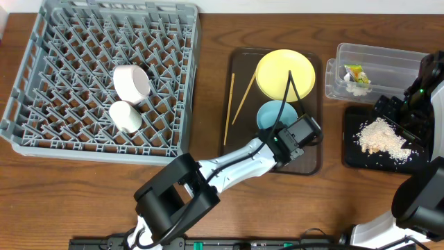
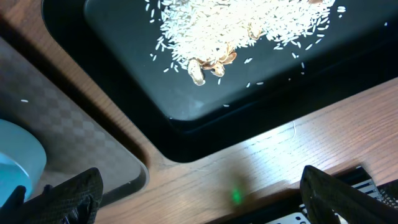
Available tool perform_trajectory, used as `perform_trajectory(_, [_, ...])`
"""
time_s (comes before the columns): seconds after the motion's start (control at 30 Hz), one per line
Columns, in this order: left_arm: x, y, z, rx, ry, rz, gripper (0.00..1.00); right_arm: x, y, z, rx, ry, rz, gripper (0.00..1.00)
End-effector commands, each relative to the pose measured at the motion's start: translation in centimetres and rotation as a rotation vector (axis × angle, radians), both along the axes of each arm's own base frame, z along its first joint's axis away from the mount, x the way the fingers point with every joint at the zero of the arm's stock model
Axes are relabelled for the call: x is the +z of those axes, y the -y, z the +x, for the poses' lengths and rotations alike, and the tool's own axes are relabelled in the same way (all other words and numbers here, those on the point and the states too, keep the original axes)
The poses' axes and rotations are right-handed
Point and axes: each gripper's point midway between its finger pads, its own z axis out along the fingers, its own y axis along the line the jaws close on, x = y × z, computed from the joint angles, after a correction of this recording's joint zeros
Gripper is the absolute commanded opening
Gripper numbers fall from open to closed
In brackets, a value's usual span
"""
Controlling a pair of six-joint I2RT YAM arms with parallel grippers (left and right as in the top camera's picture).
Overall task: Sort waste into correct bins and load items into the dishwasher
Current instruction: 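Close the left gripper on the light-blue bowl rim, then lift the light-blue bowl with the left gripper and carry it leftward to the rack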
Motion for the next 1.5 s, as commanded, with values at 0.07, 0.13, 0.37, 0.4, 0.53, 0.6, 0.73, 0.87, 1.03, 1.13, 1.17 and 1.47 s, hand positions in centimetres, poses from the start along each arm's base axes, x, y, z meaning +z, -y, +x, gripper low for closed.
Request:
perform_trajectory(0.07, [-0.9, -0.8, 0.8, 0.021, -0.007, 0.022, 0.28, 0.7, -0.1, -0.1, -0.015, 0.02, -0.004, 0.99])
perform_trajectory(0.13, [-1.0, -0.8, 0.8, 0.021, -0.007, 0.022, 0.29, 0.7, -0.1, -0.1, -0.015, 0.019, -0.004, 0.99])
perform_trajectory(0.37, [-1.4, -0.8, 0.7, 0.021, -0.013, 0.029, 0.34, 0.7, -0.1, -0.1, -0.015, 0.019, -0.004, 0.99])
perform_trajectory(0.4, [-1.7, -0.9, 0.7, 0.02, -0.016, 0.035, 0.33, 0.7, -0.1, -0.1, -0.015, 0.019, -0.004, 0.99])
perform_trajectory(0.53, [-2.9, -1.1, 0.5, 0.02, -0.032, 0.058, 0.35, 0.7, -0.1, -0.1, -0.015, 0.019, -0.004, 0.99])
perform_trajectory(0.6, [-2.9, -1.1, 0.5, 0.02, -0.031, 0.057, 0.35, 0.7, -0.1, -0.1, -0.015, 0.019, -0.004, 0.99])
perform_trajectory(0.73, [-2.7, -1.1, 0.6, 0.02, -0.028, 0.053, 0.34, 0.7, -0.1, -0.1, -0.015, 0.019, -0.004, 0.99])
perform_trajectory(0.87, [-2.6, -1.1, 0.6, 0.02, -0.027, 0.052, 0.29, 0.7, -0.1, -0.1, -0.015, 0.019, -0.004, 0.99])
perform_trajectory(1.03, [-1.7, -0.8, 0.7, 0.02, -0.015, 0.035, 0.19, 0.7, -0.1, -0.1, -0.015, 0.019, -0.004, 0.99])
perform_trajectory(1.13, [-1.1, -0.8, 0.8, 0.02, -0.009, 0.025, 0.19, 0.7, -0.1, -0.1, -0.015, 0.019, -0.004, 0.99])
perform_trajectory(1.17, [-1.0, -0.8, 0.8, 0.02, -0.007, 0.023, 0.19, 0.7, -0.1, -0.1, -0.015, 0.019, -0.004, 0.99])
perform_trajectory(1.47, [0.1, -0.6, 0.9, 0.02, 0.005, 0.003, 0.21, 0.7, -0.1, -0.1, -0.015, 0.019, -0.004, 0.99])
